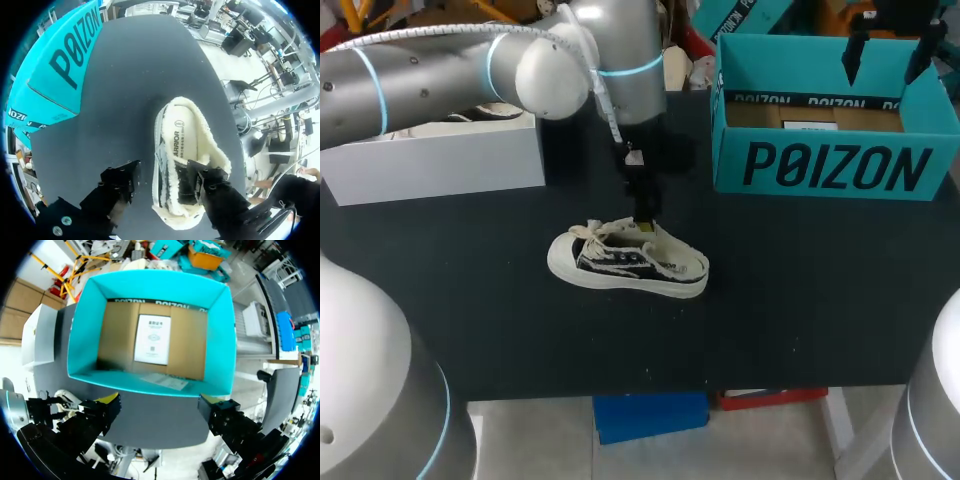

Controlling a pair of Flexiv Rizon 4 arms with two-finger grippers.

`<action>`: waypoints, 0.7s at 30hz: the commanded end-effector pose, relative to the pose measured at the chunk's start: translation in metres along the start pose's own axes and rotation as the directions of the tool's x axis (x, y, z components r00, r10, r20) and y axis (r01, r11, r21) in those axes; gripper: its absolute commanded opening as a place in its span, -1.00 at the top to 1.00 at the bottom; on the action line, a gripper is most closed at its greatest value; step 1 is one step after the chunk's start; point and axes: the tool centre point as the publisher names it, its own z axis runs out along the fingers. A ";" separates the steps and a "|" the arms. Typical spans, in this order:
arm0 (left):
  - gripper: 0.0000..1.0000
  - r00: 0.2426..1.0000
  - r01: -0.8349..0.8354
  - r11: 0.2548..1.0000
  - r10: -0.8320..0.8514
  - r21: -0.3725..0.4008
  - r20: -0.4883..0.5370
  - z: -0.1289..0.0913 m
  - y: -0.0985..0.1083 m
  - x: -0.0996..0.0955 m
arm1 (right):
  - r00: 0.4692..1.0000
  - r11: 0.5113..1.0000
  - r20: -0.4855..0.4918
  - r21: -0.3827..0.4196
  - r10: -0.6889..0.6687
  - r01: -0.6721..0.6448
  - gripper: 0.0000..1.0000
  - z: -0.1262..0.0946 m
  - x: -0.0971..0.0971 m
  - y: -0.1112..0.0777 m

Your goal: Take the shoe out of the shoebox, open the shoe tongue, remove and reinsert the insole, then place the shoe into the shoebox

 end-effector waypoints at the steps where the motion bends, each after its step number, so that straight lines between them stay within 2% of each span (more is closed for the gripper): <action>1: -1.00 0.994 -0.061 0.987 0.047 0.150 0.095 -0.044 0.029 0.037 | 1.000 1.000 0.001 0.002 0.000 0.000 -1.00 0.000 0.000 0.001; 5: -1.00 0.984 -0.113 0.973 0.082 0.199 0.159 -0.066 0.048 0.055 | 1.000 1.000 0.001 0.002 0.000 0.000 -1.00 0.000 0.000 0.001; 9: -1.00 0.967 -0.138 0.956 0.074 0.258 0.244 -0.078 0.075 0.072 | 1.000 1.000 0.001 0.002 0.000 0.000 -1.00 0.000 0.000 0.001; 15: -1.00 0.961 -0.128 0.922 0.023 0.365 0.277 -0.082 0.111 0.089 | 1.000 1.000 0.001 0.002 0.000 0.000 -1.00 0.000 0.000 0.001; 21: -1.00 0.954 -0.127 0.895 -0.009 0.428 0.301 -0.086 0.132 0.102 | 1.000 1.000 0.001 0.002 0.000 0.000 -1.00 0.000 0.000 0.001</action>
